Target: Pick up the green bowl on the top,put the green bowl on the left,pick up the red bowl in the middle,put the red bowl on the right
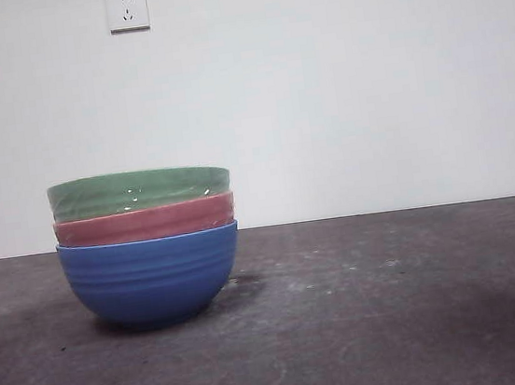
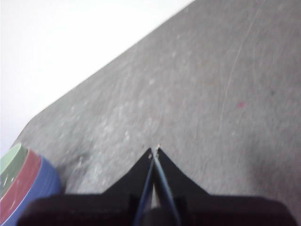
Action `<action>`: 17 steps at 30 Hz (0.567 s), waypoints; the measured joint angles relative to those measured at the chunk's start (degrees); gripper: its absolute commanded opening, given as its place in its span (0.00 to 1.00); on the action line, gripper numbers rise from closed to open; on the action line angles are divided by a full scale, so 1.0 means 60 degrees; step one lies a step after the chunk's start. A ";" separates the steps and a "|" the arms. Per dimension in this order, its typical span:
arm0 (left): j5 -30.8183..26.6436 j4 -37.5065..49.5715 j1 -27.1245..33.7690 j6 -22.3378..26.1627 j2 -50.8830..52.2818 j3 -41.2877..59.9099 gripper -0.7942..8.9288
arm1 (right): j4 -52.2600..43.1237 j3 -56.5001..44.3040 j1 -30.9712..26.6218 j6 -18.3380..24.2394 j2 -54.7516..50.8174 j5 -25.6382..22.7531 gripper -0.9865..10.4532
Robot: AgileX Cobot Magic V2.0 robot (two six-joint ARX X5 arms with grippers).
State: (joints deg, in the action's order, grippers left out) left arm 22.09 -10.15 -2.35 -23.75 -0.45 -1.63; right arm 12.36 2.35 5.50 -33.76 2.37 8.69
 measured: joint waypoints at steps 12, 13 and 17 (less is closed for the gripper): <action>-0.0153 -0.1370 0.0000 0.0652 -0.2233 -0.2951 0.07 | 0.1053 0.2816 0.0000 0.0882 0.2630 0.0335 0.08; -0.0146 -0.1494 0.0000 0.0841 -0.2623 -0.3311 0.07 | 0.1158 0.3169 0.0000 0.1115 0.2994 0.0495 0.08; 0.0102 -0.1989 0.0000 0.1614 -0.3949 -0.4590 0.07 | 0.1472 0.4295 0.0000 0.1912 0.4175 0.1169 0.08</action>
State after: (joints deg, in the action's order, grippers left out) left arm 22.70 -22.09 -2.35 -14.06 -24.14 -29.17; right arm 21.19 28.12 5.50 -22.28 27.42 15.70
